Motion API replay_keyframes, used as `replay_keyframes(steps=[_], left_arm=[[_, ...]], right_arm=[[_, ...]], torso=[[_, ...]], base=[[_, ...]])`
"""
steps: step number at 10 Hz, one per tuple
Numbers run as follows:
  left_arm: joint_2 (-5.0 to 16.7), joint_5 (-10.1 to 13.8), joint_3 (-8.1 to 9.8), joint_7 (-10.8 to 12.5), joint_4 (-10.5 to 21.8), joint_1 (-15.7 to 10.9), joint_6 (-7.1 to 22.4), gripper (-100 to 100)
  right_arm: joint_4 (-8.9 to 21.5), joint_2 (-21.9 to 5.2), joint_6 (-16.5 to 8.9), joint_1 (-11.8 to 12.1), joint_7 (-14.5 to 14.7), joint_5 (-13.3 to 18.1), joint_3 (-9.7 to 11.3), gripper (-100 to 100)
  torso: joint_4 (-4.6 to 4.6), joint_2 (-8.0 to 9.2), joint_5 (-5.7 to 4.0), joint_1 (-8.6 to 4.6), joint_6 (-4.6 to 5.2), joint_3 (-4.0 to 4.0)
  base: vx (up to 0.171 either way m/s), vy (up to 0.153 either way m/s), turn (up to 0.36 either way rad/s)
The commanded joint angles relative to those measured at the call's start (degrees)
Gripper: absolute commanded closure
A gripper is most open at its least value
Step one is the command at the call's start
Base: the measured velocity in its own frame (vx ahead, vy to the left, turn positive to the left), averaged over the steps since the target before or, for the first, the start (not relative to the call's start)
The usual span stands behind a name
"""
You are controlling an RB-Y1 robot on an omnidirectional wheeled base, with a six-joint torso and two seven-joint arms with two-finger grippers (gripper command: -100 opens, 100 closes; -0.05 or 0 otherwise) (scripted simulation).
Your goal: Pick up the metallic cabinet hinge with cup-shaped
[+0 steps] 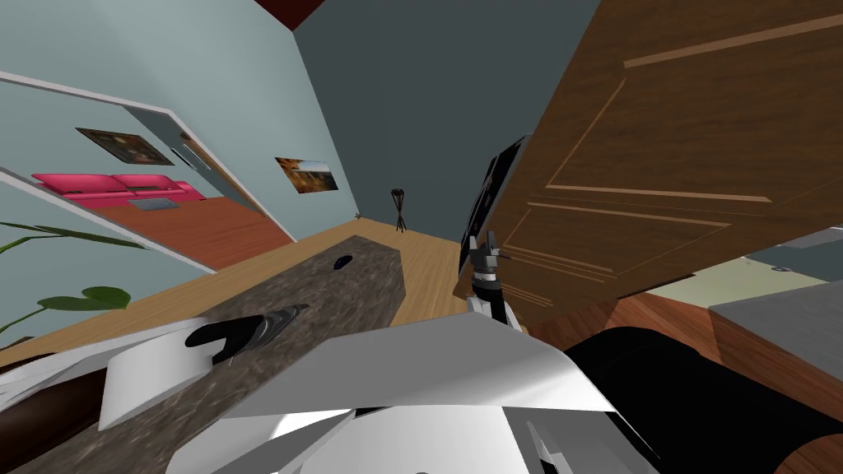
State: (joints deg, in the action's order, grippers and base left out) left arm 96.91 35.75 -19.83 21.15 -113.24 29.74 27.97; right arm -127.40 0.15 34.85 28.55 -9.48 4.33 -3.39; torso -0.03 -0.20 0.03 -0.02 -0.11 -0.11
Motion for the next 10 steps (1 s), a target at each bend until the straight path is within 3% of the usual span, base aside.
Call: replay_keyframes(steps=[1,2,3,4,8,9,10], left_arm=[[-1.65,-0.82,-0.32,-0.67,1.33,0.09,-0.43,-100],[-3.0,-1.42,-0.64,-1.22,2.46,0.11,-0.77,-100],[-2.54,-1.01,-0.73,-1.15,2.06,-0.21,-0.56,-100],[-2.69,-1.05,-0.78,-1.32,2.19,-0.24,-0.6,100],[-2.68,-1.01,-0.81,-1.25,2.19,-0.2,-0.55,100],[-2.68,-1.01,-0.81,-1.26,2.19,-0.2,-0.53,0],[-0.75,-0.42,-0.11,-0.31,0.58,0.08,-0.2,100]], right_arm=[[0.0,0.0,0.0,0.0,0.0,0.0,0.0,0],[0.0,0.0,0.0,0.0,0.0,0.0,0.0,0],[0.0,0.0,0.0,0.0,0.0,0.0,0.0,0],[0.0,0.0,0.0,0.0,0.0,0.0,0.0,0],[0.0,0.0,0.0,0.0,0.0,0.0,0.0,0],[0.0,0.0,0.0,0.0,0.0,0.0,0.0,0],[0.0,0.0,0.0,0.0,0.0,0.0,0.0,0]], torso=[[0.0,0.0,0.0,0.0,0.0,0.0],[0.0,-0.01,-0.01,-0.01,0.0,0.0],[0.0,-0.01,-0.01,-0.02,0.0,-0.01],[0.01,0.02,-0.02,-0.03,-0.01,0.01],[0.04,0.08,-0.02,-0.03,0.02,0.06],[0.05,0.09,-0.01,-0.03,0.02,0.07],[0.05,0.1,-0.01,-0.03,0.02,0.07]], base=[[0.023,-0.004,-0.066],[0.022,-0.005,-0.056],[0.009,-0.002,-0.008],[0.0,0.0,0.0],[0.0,0.001,0.003],[0.0,0.0,0.0],[-0.015,0.002,0.073]])
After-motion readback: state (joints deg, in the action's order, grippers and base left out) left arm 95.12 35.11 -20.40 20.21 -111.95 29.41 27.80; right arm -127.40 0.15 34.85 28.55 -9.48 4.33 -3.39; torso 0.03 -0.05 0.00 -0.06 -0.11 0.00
